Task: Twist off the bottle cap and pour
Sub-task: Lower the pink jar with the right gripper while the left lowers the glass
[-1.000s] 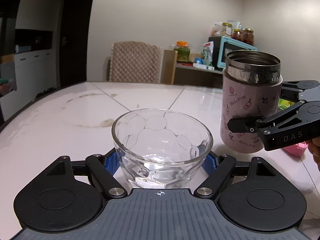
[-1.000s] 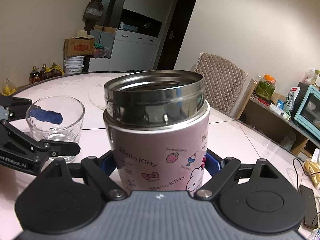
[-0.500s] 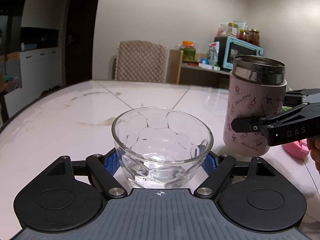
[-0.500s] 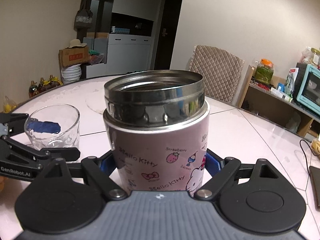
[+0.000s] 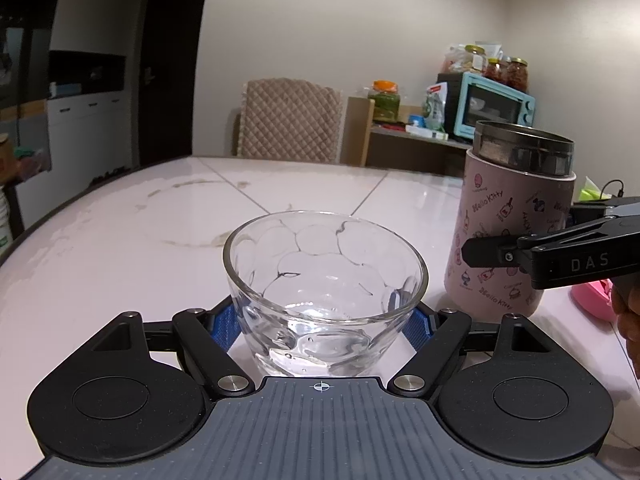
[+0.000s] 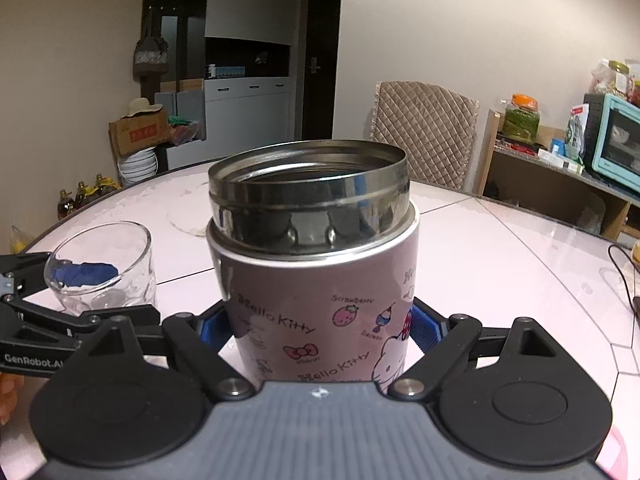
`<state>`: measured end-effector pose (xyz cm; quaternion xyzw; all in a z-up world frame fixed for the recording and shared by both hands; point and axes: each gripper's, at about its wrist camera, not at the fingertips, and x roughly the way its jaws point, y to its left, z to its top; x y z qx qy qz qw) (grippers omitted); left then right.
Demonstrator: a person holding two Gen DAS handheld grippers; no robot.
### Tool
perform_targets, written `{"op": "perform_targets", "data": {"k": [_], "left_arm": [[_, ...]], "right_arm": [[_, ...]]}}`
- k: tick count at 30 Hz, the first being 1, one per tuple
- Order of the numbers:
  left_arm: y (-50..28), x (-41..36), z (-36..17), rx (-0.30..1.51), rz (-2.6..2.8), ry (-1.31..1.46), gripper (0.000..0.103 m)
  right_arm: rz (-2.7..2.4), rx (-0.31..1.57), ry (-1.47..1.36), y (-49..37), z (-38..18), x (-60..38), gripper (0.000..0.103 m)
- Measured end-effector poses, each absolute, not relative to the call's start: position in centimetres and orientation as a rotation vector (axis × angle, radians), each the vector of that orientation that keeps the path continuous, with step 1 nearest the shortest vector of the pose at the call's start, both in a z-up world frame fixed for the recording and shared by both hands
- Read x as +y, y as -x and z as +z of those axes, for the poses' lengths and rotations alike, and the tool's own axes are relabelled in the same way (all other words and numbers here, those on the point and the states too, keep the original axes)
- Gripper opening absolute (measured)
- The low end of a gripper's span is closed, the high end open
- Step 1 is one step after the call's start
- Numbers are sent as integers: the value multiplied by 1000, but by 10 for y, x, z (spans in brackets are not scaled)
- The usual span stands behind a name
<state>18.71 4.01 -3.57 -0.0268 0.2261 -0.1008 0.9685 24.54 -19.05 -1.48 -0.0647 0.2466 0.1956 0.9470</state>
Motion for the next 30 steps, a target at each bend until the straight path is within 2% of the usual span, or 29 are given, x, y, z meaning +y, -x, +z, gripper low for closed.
{"op": "perform_targets", "data": {"k": [30], "left_arm": [[-189, 37, -37, 476, -163, 68, 82]], "right_arm": [[369, 507, 49, -245, -25, -190, 89]]}}
